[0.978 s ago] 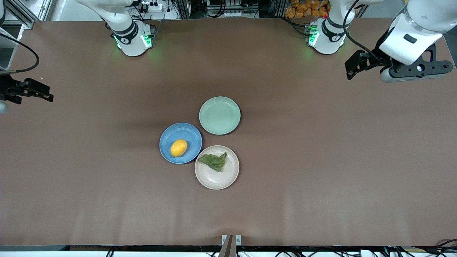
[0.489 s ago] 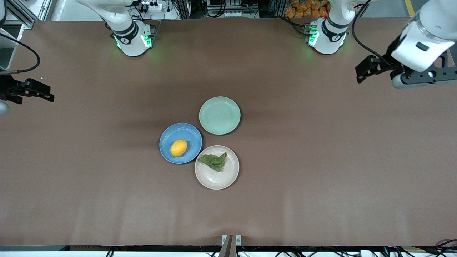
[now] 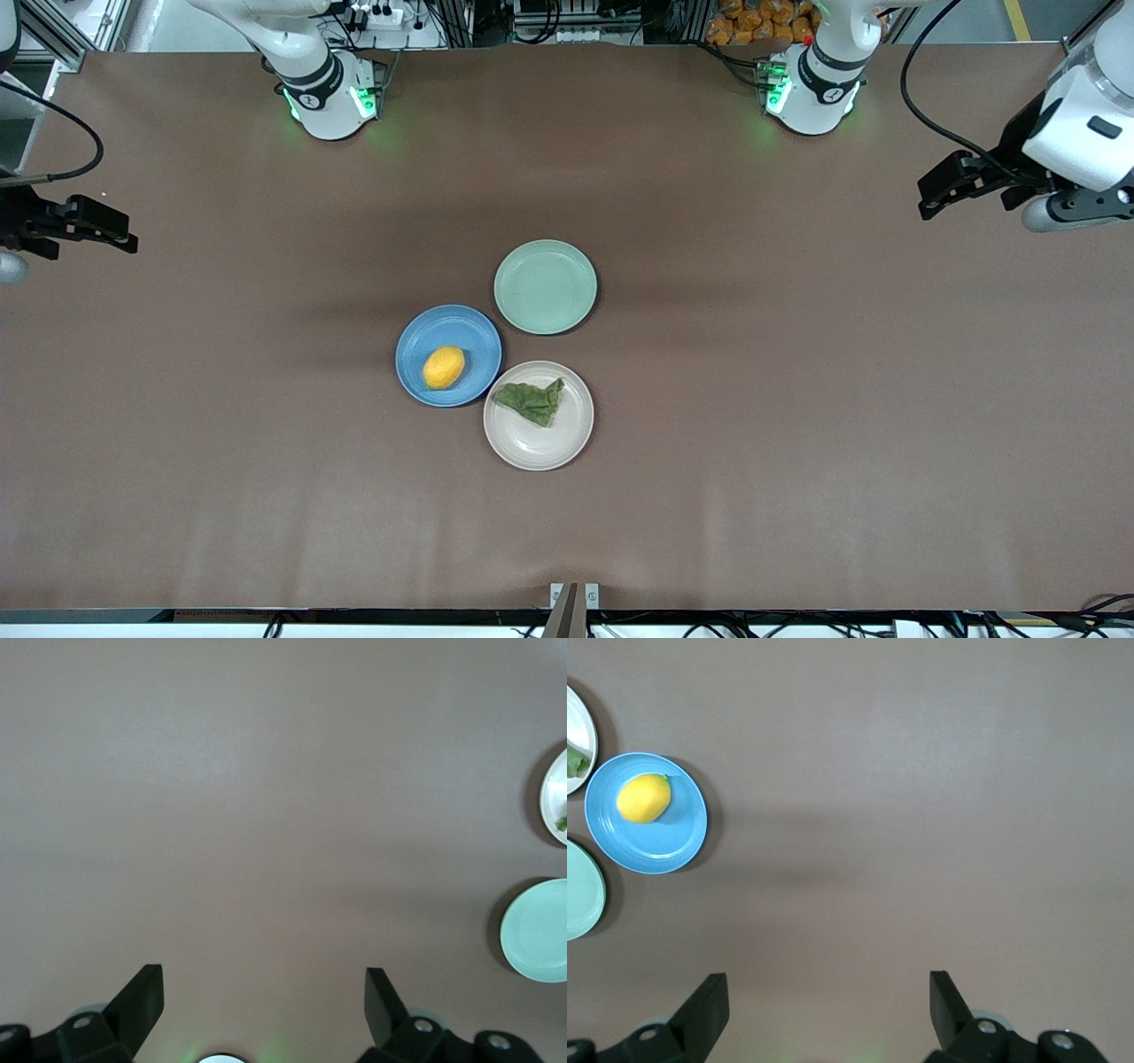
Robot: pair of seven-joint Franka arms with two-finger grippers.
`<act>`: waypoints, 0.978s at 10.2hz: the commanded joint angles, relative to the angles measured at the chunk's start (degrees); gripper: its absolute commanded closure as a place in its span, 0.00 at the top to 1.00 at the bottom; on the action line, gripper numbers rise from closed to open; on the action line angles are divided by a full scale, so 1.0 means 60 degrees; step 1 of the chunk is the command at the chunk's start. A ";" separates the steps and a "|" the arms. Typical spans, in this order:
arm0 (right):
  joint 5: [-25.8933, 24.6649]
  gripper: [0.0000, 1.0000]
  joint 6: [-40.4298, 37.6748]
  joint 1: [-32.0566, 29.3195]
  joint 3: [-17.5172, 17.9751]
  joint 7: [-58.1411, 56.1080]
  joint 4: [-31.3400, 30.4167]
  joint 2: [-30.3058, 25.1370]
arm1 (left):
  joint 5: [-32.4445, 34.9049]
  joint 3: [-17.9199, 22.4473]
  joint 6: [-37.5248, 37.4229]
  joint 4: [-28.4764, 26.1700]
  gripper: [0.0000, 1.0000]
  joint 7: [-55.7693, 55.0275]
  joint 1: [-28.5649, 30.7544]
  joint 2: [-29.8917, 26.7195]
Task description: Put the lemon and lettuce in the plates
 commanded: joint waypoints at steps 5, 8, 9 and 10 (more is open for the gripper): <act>0.0252 1.00 0.0083 0.0103 0.0022 0.0997 -0.0075 -0.0083 | 0.0256 -0.0089 0.0048 0.0027 1.00 0.0629 0.0281 -0.0078; 0.0267 1.00 0.0083 0.0103 0.0022 0.1012 -0.0089 -0.0083 | 0.0270 -0.0089 0.0062 0.0072 1.00 0.1006 0.0296 -0.0049; 0.0267 1.00 0.0068 0.0089 0.0037 0.1012 -0.0089 -0.0083 | 0.0271 -0.0074 0.0062 0.0072 1.00 0.1416 0.0296 -0.0034; 0.0267 1.00 0.0068 0.0103 0.0037 0.1012 -0.0089 -0.0083 | 0.0256 -0.0059 0.0062 0.0072 1.00 0.1463 0.0310 -0.0034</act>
